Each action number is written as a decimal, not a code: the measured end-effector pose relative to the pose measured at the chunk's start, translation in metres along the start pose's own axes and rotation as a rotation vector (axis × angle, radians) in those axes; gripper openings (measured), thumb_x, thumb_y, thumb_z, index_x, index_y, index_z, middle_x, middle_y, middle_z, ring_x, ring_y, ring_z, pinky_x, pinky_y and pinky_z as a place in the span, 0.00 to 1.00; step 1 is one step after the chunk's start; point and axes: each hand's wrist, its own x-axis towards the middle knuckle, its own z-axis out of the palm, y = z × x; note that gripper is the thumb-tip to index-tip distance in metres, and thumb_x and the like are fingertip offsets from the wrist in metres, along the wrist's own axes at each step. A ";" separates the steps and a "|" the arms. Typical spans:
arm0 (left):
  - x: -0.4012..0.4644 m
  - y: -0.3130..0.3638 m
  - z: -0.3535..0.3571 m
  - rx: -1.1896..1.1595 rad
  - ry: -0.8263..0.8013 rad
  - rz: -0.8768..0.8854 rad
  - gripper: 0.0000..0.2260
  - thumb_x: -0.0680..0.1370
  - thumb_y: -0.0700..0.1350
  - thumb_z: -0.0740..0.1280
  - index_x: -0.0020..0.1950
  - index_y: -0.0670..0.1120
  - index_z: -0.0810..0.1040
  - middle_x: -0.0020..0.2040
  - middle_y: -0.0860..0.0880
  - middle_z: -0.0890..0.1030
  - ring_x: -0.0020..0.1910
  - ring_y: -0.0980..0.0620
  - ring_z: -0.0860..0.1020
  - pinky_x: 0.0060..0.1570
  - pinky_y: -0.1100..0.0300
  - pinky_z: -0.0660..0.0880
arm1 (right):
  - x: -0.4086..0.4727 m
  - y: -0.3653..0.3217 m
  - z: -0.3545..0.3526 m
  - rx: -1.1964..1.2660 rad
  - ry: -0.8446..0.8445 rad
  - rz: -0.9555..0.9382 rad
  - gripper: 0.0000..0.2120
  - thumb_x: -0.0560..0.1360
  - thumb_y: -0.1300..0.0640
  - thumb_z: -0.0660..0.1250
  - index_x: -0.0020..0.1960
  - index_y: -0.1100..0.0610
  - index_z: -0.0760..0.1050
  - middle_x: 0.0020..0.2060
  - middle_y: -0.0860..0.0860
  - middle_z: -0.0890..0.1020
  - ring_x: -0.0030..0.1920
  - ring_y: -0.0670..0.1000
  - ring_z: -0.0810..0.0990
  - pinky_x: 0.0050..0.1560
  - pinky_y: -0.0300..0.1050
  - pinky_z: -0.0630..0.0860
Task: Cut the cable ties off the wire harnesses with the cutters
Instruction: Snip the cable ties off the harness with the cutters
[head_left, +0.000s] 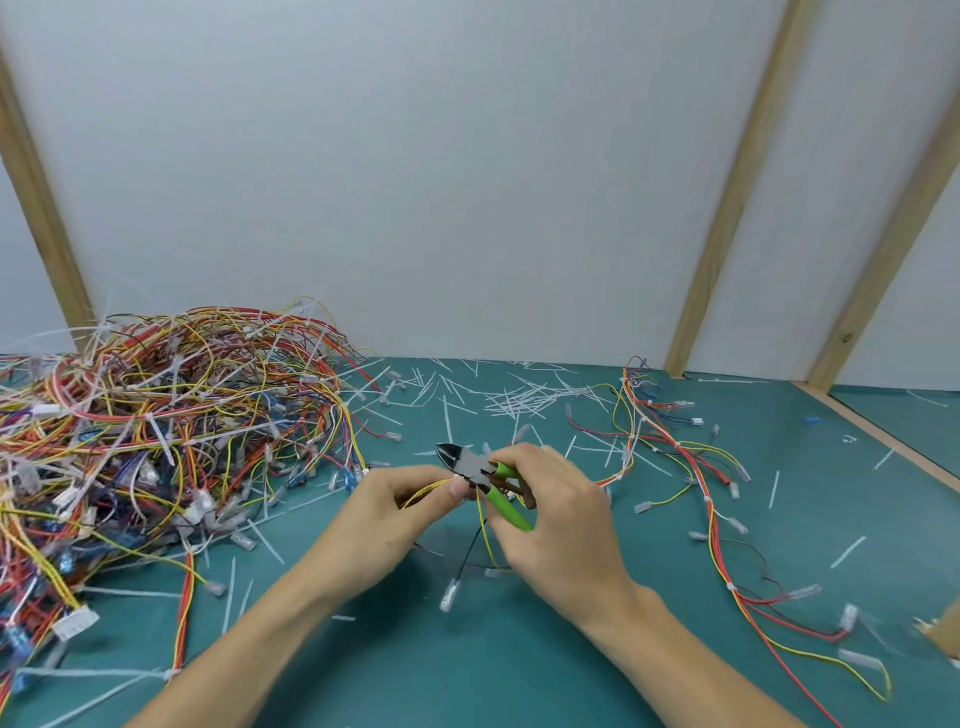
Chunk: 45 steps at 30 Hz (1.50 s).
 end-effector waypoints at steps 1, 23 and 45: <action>0.000 0.000 0.001 -0.023 0.026 0.006 0.08 0.77 0.56 0.67 0.46 0.59 0.86 0.27 0.56 0.67 0.28 0.58 0.63 0.25 0.68 0.61 | -0.001 -0.001 0.000 0.050 -0.006 0.042 0.11 0.70 0.61 0.75 0.50 0.51 0.78 0.37 0.39 0.75 0.38 0.44 0.71 0.40 0.42 0.73; -0.002 -0.009 -0.010 0.380 0.390 0.012 0.08 0.76 0.61 0.69 0.47 0.61 0.86 0.28 0.54 0.73 0.28 0.55 0.67 0.31 0.57 0.64 | 0.011 0.006 -0.008 0.313 -0.124 0.336 0.18 0.75 0.31 0.67 0.64 0.31 0.76 0.45 0.43 0.81 0.48 0.46 0.81 0.53 0.44 0.77; -0.003 0.000 0.000 0.286 0.452 0.167 0.04 0.80 0.44 0.70 0.46 0.49 0.78 0.39 0.58 0.81 0.41 0.58 0.78 0.43 0.67 0.70 | 0.017 0.019 -0.030 -0.188 -0.204 0.253 0.25 0.67 0.24 0.61 0.45 0.42 0.83 0.39 0.39 0.83 0.43 0.43 0.81 0.46 0.48 0.78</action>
